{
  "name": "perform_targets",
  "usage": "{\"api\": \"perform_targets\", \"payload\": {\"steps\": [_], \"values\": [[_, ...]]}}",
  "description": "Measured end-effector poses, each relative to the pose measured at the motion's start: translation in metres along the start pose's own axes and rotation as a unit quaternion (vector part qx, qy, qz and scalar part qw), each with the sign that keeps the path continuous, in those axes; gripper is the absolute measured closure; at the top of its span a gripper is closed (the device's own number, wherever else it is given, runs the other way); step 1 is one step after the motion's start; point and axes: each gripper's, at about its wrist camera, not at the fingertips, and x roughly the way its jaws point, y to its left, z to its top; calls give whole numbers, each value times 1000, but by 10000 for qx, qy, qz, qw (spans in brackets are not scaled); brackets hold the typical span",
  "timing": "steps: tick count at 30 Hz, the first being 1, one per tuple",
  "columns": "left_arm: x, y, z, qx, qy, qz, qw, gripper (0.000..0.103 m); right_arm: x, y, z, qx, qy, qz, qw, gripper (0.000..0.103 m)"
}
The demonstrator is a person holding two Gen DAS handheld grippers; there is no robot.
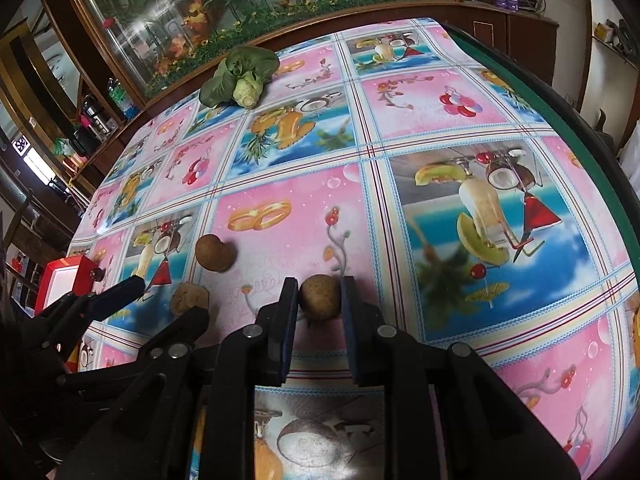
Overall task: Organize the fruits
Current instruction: 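Grasp a brown round fruit with the right tool while the left tool grasps a beige round pastry, then carry the brown fruit and the beige pastry over the red tray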
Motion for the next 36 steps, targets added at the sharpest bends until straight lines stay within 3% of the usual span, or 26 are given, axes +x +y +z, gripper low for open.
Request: {"api": "perform_targets", "payload": {"steps": [5, 9, 16, 22, 27, 36], "values": [[2, 0, 1, -107, -40, -184, 9998, 58, -1, 3, -2, -115, 17, -84, 9999, 80], [1, -6, 1, -56, -87, -284, 9995, 75, -1, 6, -2, -211, 0, -156, 9997, 80], [-4, -1, -3, -133, -161, -139, 9997, 75, 0, 9, -2, -252, -54, -166, 9995, 80], [-36, 17, -11, -215, -591, 266, 9977, 76, 0, 13, -3, -308, -68, 59, 9995, 80], [-65, 40, -21, -339, -929, 630, 9931, 76, -5, 21, -5, -476, -264, 170, 9984, 80], [-102, 81, -37, -667, -1278, 848, 9859, 76, -19, 37, -9, -869, -841, 221, 9924, 80]]}}
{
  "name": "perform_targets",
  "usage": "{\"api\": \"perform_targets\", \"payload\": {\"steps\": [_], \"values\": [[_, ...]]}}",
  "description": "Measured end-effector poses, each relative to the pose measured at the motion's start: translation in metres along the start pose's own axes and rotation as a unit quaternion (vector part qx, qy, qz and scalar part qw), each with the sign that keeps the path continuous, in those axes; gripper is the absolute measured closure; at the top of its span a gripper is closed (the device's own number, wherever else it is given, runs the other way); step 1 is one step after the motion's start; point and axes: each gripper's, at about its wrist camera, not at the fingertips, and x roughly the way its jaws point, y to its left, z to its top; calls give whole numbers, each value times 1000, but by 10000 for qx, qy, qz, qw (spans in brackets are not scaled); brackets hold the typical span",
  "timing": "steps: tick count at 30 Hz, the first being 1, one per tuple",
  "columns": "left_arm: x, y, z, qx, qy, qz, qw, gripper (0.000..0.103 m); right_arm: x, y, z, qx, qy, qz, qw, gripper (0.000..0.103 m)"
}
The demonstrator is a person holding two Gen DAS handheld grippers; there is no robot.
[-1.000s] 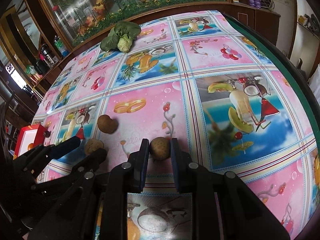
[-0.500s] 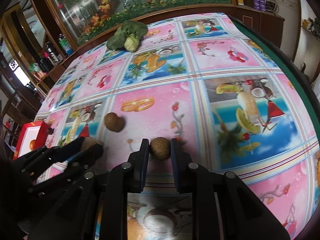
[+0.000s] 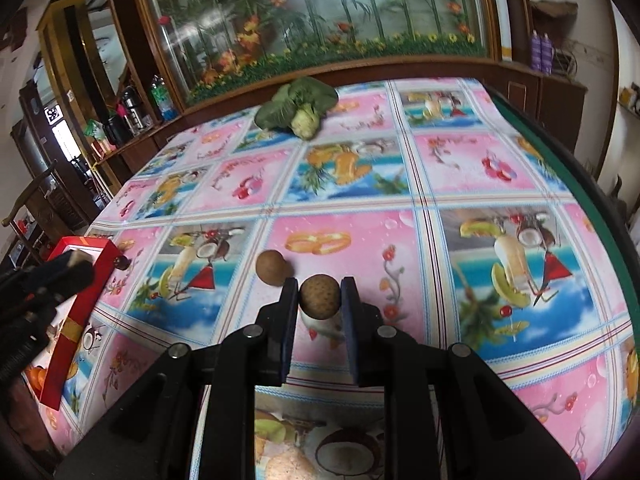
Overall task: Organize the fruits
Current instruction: 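Carry the brown fruit and the beige pastry over the red tray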
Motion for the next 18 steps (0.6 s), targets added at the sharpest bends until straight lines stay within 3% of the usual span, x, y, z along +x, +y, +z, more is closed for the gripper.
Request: {"api": "perform_targets", "payload": {"steps": [11, 18], "values": [[-16, 47, -9, -360, -155, 126, 9992, 76, 0, 26, -3, -67, -151, 138, 9998, 80], [-26, 83, -20, -599, -210, 397, 9972, 76, 4, 81, -7, -52, -222, 792, 9966, 80]]}}
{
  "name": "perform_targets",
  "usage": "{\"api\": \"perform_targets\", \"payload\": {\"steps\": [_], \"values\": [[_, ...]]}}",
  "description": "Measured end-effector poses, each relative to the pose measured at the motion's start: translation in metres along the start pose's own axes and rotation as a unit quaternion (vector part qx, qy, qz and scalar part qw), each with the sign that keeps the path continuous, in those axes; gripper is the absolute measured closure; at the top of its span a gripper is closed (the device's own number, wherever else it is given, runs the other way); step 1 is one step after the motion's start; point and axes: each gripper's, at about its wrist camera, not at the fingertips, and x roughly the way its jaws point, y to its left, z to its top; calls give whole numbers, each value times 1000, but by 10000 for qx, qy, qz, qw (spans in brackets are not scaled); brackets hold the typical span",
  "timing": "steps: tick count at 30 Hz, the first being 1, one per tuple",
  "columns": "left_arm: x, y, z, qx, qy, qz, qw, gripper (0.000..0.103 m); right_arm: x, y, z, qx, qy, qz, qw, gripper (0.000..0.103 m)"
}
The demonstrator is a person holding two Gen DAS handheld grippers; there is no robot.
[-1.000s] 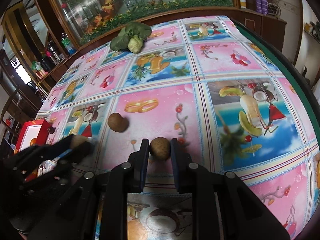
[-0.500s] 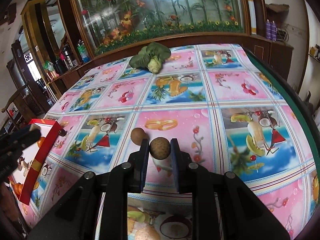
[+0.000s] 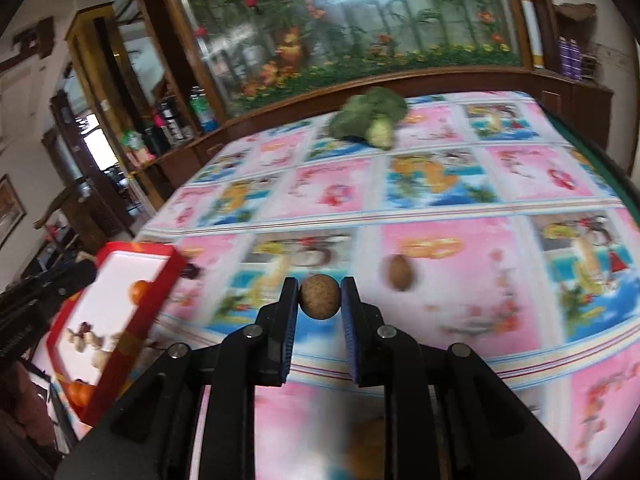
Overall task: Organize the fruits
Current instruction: 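Carry the brown fruit and the beige pastry over the red tray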
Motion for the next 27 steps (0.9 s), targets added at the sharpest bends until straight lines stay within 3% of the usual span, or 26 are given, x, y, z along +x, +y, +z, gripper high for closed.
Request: {"api": "perform_targets", "payload": {"steps": [12, 27], "values": [[-6, 76, -18, -519, 5, 515, 9973, 76, 31, 122, -15, -671, 214, 896, 9935, 79], [-1, 118, -38, -809, 165, 710, 9941, 76, 48, 198, -32, -1262, 522, 1241, 9828, 79]]}}
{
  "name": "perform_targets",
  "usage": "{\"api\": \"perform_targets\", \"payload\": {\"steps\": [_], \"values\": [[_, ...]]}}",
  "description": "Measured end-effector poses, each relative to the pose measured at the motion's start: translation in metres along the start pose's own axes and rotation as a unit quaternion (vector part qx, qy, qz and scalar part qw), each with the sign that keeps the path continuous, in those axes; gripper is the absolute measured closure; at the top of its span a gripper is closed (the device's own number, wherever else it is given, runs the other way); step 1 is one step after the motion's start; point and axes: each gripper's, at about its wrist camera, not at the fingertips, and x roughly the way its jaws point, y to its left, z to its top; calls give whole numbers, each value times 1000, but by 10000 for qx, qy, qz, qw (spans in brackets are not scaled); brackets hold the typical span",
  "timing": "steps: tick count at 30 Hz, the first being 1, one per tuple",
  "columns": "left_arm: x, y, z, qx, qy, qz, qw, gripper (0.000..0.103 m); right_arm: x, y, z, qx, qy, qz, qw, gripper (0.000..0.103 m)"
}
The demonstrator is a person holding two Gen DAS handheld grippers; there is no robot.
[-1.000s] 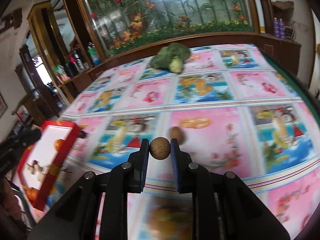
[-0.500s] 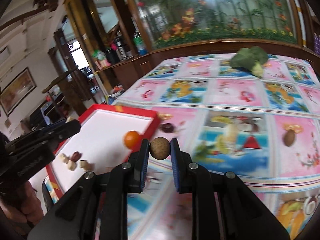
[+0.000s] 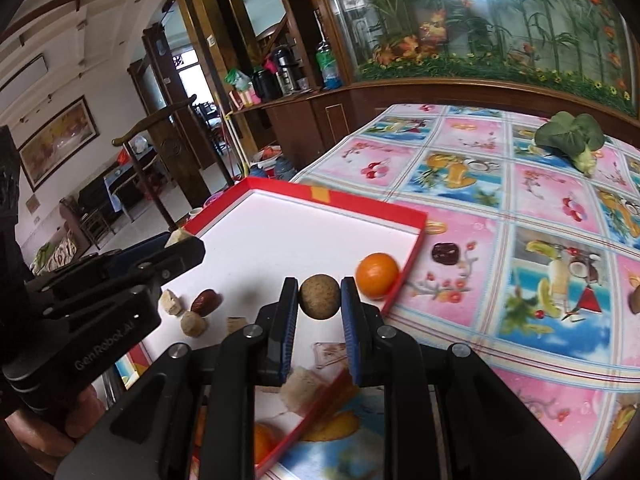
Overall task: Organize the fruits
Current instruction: 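Carry the brown fruit and the beige pastry over the red tray, then open both tools to drop the fruit and pastry into the tray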
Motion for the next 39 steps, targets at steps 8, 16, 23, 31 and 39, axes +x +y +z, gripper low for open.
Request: {"api": "perform_targets", "payload": {"steps": [8, 16, 23, 31, 39], "values": [[14, 17, -9, -92, 247, 164, 9995, 76, 14, 9, -9, -85, 264, -7, 9996, 79], [32, 25, -18, -135, 655, 304, 9973, 76, 27, 10, -13, -98, 508, 21, 9987, 79], [37, 16, -21, 6, 781, 372, 9962, 75, 40, 9, -17, -30, 791, 11, 9969, 79], [42, 11, -28, 114, 1001, 448, 9939, 48, 37, 13, -19, -131, 808, 104, 9966, 73], [29, 7, -19, 114, 815, 552, 9951, 34, 2, -18, -9, 306, 193, 378, 9986, 59]]}}
